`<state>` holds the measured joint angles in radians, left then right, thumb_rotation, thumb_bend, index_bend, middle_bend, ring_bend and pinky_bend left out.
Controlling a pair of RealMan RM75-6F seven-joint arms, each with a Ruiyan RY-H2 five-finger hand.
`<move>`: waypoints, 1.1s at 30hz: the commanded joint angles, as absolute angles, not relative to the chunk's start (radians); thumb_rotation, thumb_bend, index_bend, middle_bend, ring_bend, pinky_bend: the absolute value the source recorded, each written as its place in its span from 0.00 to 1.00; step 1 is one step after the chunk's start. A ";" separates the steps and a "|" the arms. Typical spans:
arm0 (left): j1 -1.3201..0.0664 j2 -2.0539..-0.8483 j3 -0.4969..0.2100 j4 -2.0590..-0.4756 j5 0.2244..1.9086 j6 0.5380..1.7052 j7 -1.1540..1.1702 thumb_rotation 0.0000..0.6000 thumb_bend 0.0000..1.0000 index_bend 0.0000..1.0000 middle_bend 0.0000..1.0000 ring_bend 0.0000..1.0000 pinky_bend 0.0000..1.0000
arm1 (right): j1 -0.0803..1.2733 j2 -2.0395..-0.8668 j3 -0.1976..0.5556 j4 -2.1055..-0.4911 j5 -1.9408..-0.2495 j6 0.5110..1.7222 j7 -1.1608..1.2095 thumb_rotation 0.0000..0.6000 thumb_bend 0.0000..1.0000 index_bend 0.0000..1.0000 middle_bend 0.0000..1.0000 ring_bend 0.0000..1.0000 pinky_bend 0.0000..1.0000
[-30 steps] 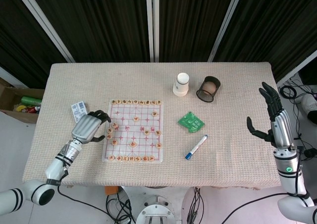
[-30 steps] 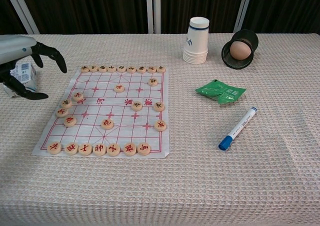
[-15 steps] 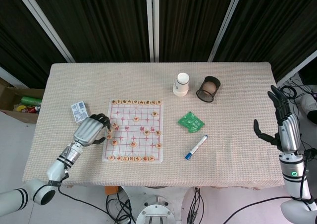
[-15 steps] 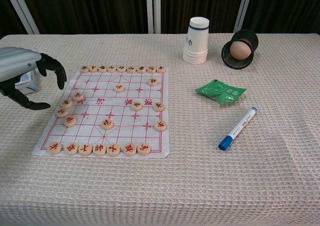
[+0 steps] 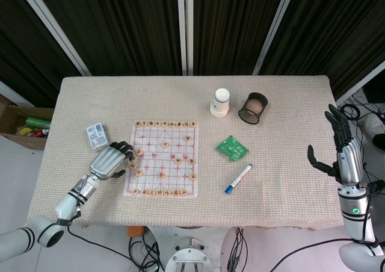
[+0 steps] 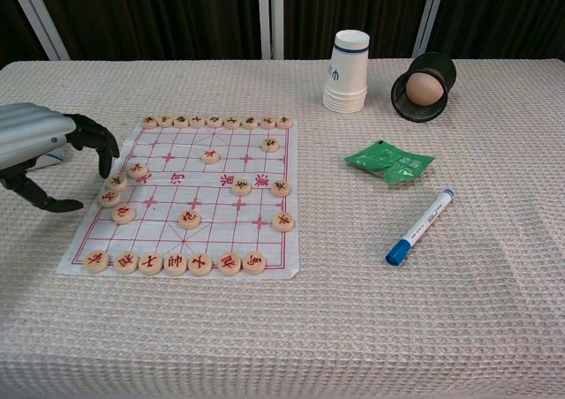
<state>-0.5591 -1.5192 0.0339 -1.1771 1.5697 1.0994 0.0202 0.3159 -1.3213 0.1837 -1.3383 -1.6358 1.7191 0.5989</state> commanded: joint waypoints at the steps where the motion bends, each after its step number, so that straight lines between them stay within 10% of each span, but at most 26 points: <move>1: -0.563 -1.528 0.039 -1.155 1.583 1.103 -0.008 1.00 0.22 0.45 0.19 0.16 0.30 | 0.316 -1.324 0.185 -1.339 -1.635 1.718 0.594 1.00 0.44 0.00 0.00 0.00 0.00; 33: -0.609 -1.556 0.034 -1.131 1.577 1.036 -0.003 1.00 0.23 0.47 0.17 0.15 0.27 | 0.306 -1.354 0.185 -1.296 -1.613 1.696 0.592 1.00 0.45 0.00 0.00 0.00 0.00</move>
